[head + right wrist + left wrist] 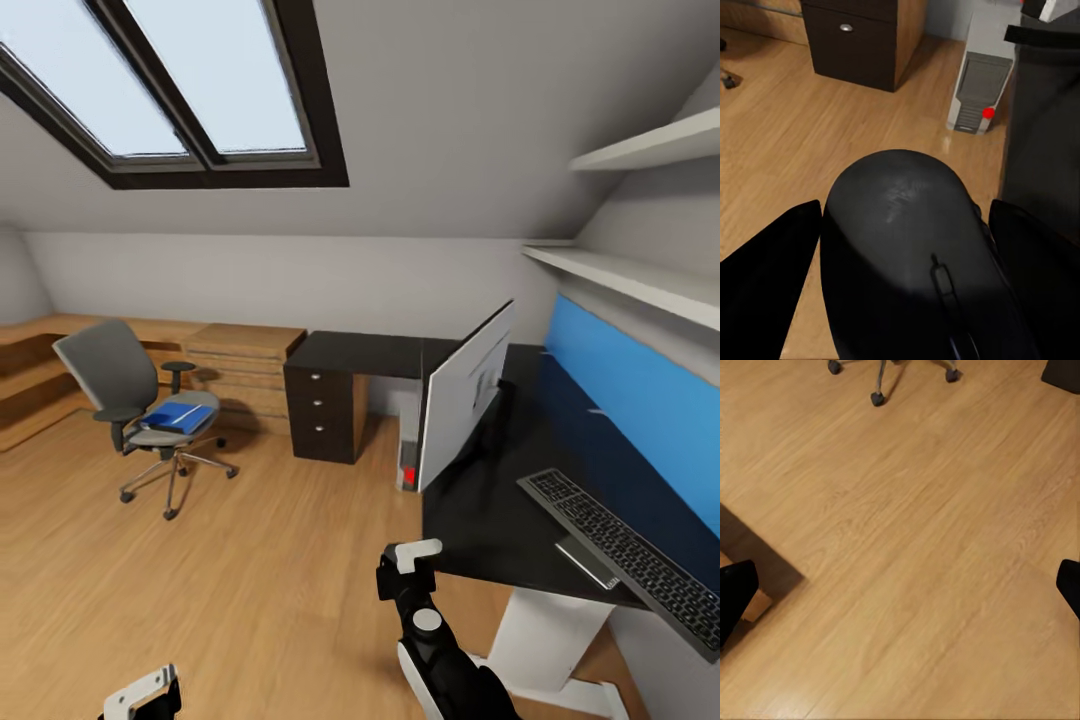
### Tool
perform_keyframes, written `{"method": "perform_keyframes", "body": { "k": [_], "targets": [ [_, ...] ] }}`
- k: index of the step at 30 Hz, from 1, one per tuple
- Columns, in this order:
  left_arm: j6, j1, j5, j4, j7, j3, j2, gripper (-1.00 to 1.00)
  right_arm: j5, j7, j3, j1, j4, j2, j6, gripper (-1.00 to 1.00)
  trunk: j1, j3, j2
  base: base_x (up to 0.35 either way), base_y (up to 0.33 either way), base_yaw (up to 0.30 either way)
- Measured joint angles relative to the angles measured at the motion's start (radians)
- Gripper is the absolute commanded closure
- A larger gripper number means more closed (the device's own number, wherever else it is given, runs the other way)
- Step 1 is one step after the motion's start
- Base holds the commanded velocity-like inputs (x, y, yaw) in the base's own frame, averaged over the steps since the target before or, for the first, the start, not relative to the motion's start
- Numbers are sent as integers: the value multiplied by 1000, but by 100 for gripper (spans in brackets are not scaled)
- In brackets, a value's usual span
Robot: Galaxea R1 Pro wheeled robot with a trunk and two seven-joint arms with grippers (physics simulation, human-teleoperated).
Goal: In the bedroom, organize the workspace by keeping the computer under the desk, ensuring the monitor is on the desk, placing the keyboard on the desk next to the monitor, placing the mouse on the desk next to the keyboard, moving the folder from the swivel chair onto the desk next to the mouse, stacking the notebook on top of the folder with the pen on top of the notebook, and positioning the swivel chair next to the desk.
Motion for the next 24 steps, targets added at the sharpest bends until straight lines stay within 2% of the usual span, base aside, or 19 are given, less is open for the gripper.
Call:
{"method": "perform_keyframes", "body": {
  "k": [3, 11, 24],
  "targets": [
    [-12, 0, -1, 4, 0, -6, -1, -100, 0, 0, 0, 0, 1, 0, -2, 100, 0, -3, 0, 165, 316, 139],
    [-22, 0, 0, 31, 4, -70, -3, -100, 0, -1, 1, 0, 2, 0, -30, 100, 0, -13, 0, 165, 316, 137],
    [-22, 0, 1, 52, 5, -98, -2, -100, 2, 2, 3, 1, 2, 0, -37, 100, 0, -21, 0, 208, 285, 52]
  ]
}}
